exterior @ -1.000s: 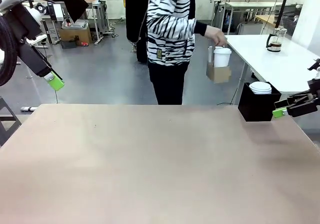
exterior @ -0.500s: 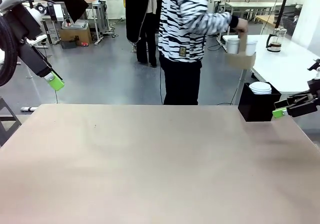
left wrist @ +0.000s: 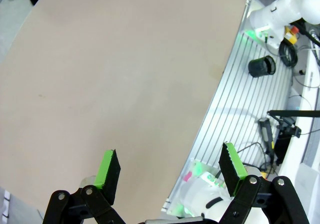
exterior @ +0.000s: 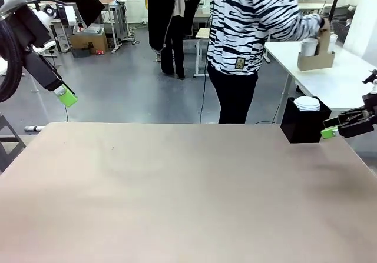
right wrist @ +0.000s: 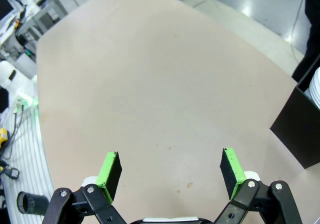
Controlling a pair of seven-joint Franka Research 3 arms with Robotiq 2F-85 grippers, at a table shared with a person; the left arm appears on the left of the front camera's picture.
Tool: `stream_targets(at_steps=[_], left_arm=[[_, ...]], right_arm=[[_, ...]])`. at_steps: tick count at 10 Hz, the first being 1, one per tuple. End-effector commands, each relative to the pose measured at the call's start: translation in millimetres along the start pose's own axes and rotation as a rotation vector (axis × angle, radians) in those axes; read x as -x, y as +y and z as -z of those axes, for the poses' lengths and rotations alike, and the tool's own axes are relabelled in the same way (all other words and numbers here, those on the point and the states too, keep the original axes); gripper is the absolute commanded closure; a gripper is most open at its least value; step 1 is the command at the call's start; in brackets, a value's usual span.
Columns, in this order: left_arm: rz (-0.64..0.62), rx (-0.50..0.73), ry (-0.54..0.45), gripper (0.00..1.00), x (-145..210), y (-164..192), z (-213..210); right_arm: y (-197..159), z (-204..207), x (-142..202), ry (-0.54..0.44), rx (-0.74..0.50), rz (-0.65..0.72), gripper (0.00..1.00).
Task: Pour a drink into a cup and package it in a carrier.
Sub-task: Insert the held 600 ml Paper Cup into the Cup Carrier.
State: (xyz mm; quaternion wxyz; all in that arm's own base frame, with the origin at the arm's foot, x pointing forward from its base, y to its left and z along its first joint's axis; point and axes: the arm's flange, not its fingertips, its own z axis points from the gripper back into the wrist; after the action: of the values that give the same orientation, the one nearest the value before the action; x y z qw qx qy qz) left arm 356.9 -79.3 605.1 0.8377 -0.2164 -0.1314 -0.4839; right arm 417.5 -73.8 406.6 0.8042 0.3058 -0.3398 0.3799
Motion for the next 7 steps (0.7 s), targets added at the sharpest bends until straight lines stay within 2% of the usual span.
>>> stream_targets(at_steps=[1,7], left_arm=[[-0.014,0.003,-0.003,0.02,-1.6,-1.2,-2.6],[-0.014,0.003,-0.003,0.02,-1.6,-1.2,-2.6]], right_arm=[[-3.7,-2.1,-0.5,-0.005,-0.012,-0.008,0.00],[-3.7,-2.1,-0.5,-0.005,-0.012,-0.008,0.00]])
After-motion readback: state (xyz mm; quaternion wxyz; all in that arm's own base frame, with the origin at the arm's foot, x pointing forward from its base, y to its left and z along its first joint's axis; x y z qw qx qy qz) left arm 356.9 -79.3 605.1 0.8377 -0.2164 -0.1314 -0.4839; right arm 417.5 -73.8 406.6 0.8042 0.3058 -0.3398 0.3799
